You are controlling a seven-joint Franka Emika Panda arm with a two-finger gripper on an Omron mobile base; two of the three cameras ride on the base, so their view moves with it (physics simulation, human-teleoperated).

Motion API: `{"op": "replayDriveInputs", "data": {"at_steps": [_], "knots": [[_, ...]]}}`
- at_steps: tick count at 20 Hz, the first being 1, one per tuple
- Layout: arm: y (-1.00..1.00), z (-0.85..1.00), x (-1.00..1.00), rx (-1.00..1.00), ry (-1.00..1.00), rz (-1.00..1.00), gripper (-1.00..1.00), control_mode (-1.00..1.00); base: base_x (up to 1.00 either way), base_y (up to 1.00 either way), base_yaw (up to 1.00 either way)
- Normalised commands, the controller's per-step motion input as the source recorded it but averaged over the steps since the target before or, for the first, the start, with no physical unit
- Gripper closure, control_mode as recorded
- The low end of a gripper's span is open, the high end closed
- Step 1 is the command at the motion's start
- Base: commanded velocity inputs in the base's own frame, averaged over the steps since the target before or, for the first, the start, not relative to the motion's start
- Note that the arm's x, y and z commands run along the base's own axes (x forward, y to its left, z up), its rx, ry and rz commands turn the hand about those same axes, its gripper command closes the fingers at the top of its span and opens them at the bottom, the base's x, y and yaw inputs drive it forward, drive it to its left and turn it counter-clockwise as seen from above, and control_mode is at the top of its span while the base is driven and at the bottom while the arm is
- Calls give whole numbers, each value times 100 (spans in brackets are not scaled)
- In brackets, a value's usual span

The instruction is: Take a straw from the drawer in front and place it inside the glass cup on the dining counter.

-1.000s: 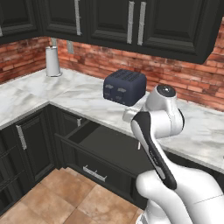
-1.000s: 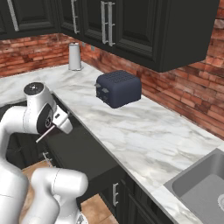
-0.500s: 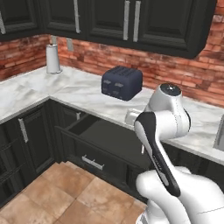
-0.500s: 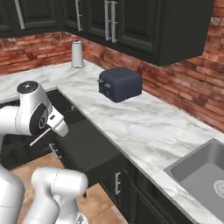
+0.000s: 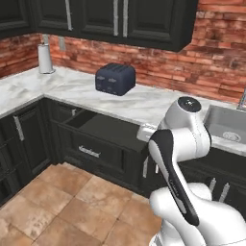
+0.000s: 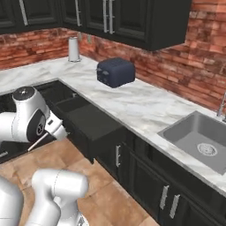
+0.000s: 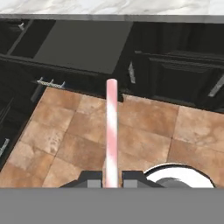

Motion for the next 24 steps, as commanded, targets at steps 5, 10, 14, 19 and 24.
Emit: {"op": "replayDriveInputs", "data": {"at_steps": [5,10,14,19,24], "knots": [[0,0,0,0,0,0,100,100,-24,0,-58],[0,0,0,0,0,0,100,100,-15,0,-74],[0,0,0,0,0,0,100,100,-11,0,-79],[0,0,0,0,0,0,100,100,-7,-1,-78],[0,0,0,0,0,0,100,100,-8,-5,-75]]}}
